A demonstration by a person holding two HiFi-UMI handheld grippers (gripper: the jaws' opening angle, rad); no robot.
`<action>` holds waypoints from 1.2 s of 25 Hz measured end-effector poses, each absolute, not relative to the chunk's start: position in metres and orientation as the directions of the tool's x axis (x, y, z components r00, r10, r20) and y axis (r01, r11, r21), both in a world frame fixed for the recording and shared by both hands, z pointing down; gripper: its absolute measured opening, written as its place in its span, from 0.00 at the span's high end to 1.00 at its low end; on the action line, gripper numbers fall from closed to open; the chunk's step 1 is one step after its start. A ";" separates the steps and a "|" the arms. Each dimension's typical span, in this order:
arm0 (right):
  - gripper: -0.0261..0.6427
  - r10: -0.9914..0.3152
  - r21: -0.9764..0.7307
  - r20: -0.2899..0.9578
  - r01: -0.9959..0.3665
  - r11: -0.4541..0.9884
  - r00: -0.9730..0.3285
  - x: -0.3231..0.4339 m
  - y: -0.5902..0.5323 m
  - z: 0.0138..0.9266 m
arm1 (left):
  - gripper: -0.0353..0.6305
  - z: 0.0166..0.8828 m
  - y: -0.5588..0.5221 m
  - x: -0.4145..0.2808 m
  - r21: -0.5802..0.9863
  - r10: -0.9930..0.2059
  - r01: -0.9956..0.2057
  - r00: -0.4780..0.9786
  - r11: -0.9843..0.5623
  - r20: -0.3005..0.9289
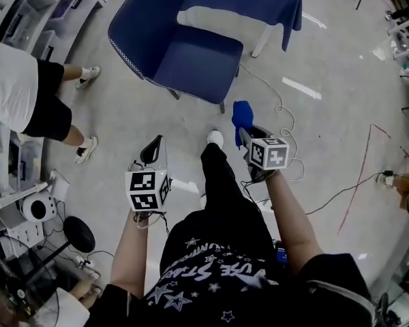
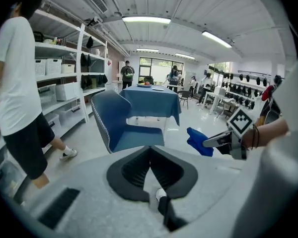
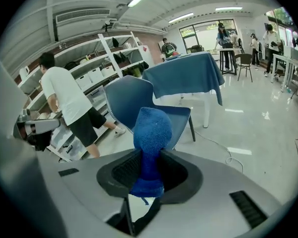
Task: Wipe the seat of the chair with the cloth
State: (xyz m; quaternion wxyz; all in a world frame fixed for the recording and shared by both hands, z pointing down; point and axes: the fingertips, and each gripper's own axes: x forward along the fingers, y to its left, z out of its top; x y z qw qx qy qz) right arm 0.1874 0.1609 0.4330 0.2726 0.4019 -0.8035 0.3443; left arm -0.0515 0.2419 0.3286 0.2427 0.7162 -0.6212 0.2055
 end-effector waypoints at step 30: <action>0.80 -0.431 -0.378 0.777 -0.888 0.262 -0.458 -0.009 -0.151 0.570 | 0.92 0.525 -0.081 -0.151 0.273 -0.545 -0.940 0.342 -0.205 0.766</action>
